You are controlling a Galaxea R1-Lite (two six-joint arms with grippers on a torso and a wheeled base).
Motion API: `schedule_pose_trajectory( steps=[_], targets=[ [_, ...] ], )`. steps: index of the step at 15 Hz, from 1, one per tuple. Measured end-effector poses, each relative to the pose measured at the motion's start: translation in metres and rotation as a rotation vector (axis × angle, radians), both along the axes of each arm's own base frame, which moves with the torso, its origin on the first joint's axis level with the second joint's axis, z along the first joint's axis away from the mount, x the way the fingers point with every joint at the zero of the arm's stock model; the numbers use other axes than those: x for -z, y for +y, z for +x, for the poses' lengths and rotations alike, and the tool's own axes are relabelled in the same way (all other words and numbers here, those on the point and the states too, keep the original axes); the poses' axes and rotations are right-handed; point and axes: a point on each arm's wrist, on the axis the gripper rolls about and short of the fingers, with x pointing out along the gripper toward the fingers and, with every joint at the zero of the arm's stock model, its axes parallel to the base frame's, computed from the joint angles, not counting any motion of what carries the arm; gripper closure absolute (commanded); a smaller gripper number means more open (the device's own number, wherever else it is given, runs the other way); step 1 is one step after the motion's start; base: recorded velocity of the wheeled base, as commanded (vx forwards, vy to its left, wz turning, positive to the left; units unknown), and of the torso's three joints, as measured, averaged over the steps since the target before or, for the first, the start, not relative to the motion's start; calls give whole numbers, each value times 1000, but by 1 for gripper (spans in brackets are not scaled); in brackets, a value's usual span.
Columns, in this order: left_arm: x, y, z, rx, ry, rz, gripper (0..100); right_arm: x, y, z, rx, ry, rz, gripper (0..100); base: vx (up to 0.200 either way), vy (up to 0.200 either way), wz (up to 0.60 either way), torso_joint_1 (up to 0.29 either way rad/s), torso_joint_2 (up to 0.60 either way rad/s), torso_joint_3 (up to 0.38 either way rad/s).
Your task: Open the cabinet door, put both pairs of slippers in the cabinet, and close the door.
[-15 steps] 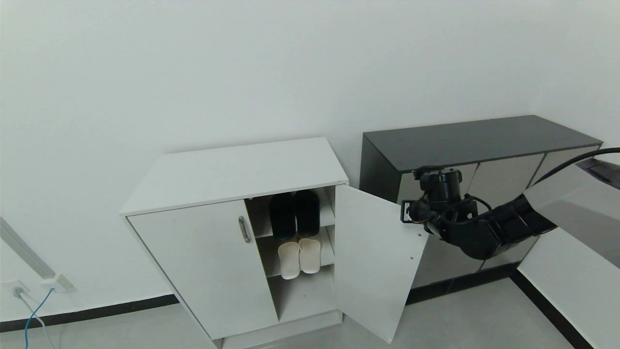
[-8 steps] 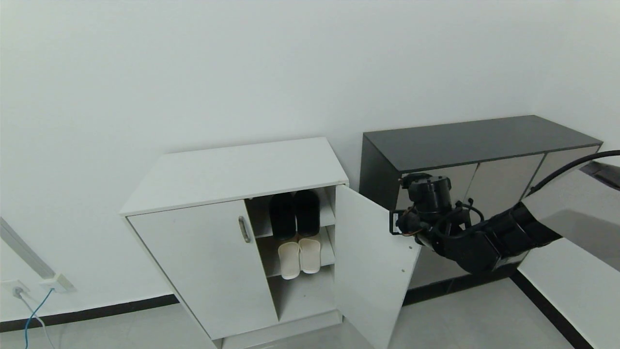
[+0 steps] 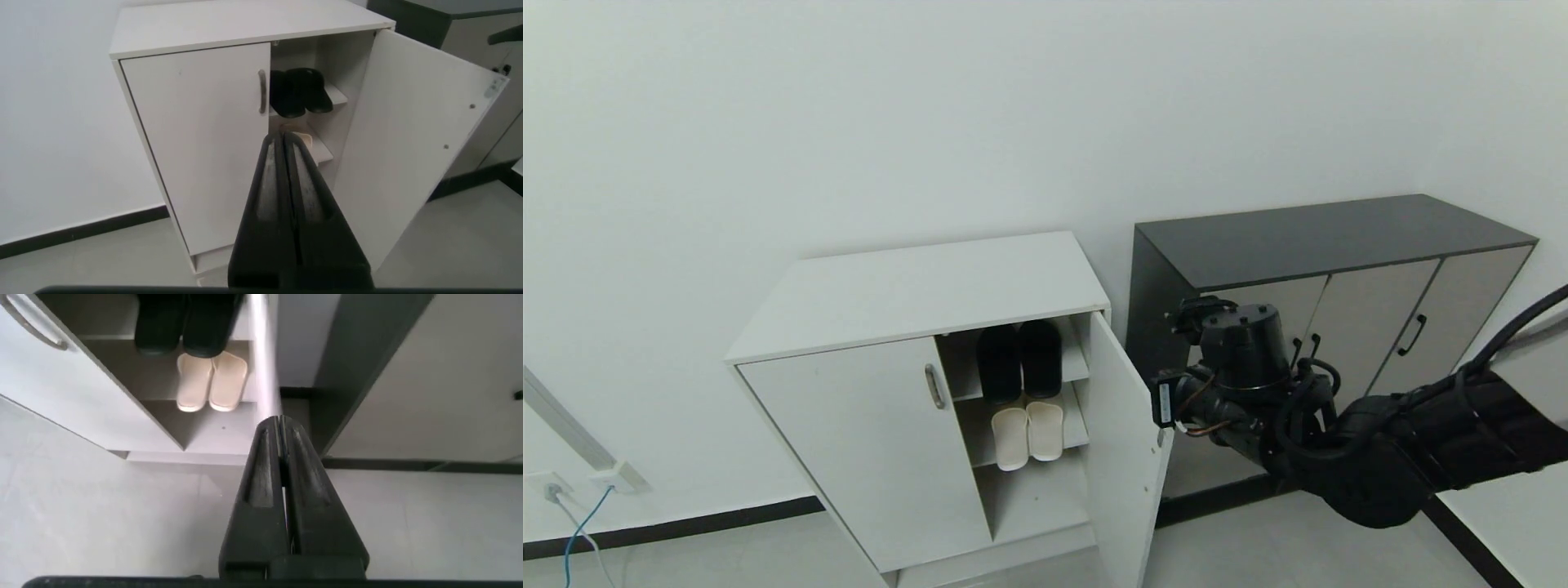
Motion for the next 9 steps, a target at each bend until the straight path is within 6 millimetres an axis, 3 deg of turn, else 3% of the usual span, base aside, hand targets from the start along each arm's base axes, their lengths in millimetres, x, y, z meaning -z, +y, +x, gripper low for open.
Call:
schedule_pose_trajectory(
  steps=[4,9],
  targets=[
    [0,0,0,0,0,0,100,-6,-4,-9,-17,-14,-20,100,0,0,0,0,0,0],
    [0,0,0,0,0,0,100,-6,-4,-12,-32,-10,-18,100,0,0,600,0,1,2]
  ],
)
